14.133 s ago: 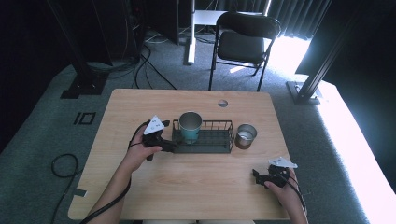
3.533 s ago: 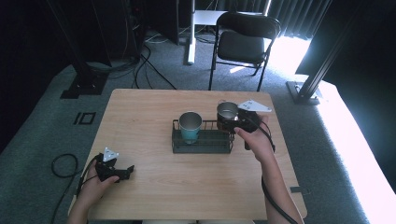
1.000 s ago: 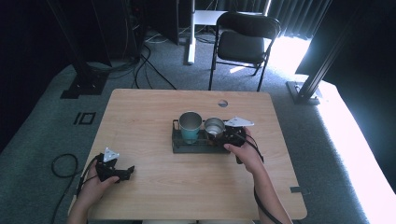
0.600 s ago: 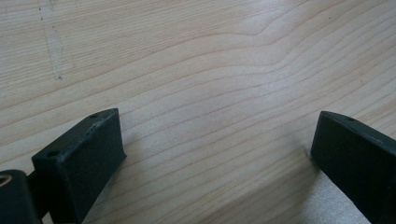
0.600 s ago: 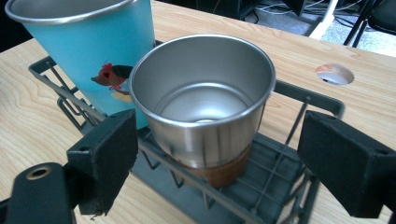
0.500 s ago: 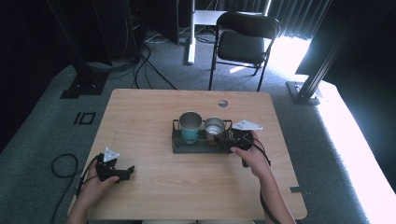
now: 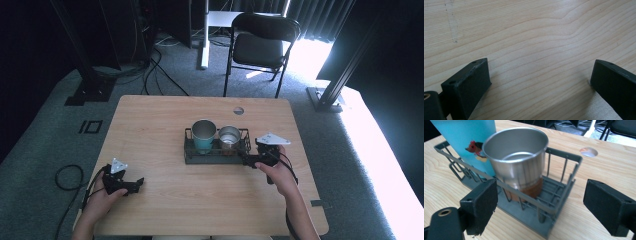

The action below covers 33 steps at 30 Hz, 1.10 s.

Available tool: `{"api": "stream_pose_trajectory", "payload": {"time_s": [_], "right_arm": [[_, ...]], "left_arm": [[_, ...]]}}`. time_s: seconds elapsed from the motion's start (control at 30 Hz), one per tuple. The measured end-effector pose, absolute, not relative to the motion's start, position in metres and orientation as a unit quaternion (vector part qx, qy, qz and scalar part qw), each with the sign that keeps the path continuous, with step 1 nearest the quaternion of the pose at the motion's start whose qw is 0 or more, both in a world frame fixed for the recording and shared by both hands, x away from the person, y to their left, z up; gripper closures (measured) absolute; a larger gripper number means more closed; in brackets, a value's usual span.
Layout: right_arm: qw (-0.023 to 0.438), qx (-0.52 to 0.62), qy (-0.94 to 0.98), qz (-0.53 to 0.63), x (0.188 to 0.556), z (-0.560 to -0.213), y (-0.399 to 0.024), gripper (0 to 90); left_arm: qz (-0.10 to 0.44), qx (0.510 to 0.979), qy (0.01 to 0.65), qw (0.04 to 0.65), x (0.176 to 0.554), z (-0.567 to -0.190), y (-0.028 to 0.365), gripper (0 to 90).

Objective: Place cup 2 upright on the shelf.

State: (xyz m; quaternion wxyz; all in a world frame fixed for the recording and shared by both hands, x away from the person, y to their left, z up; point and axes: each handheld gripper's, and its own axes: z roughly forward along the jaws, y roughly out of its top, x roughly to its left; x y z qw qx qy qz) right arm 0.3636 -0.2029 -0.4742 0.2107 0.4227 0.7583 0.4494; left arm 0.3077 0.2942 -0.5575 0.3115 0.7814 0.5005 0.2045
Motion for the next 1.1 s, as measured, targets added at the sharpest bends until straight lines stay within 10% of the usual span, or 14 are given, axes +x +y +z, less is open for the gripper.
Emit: {"api": "stream_pose_trajectory", "payload": {"time_s": [1.1], "right_arm": [[0.222, 0.466, 0.75, 0.413, 0.334, -0.521, -0.251, 12.1]], "left_arm": [[0.205, 0.782, 0.5, 0.311, 0.308, -0.558, 0.294, 3.2]]}}
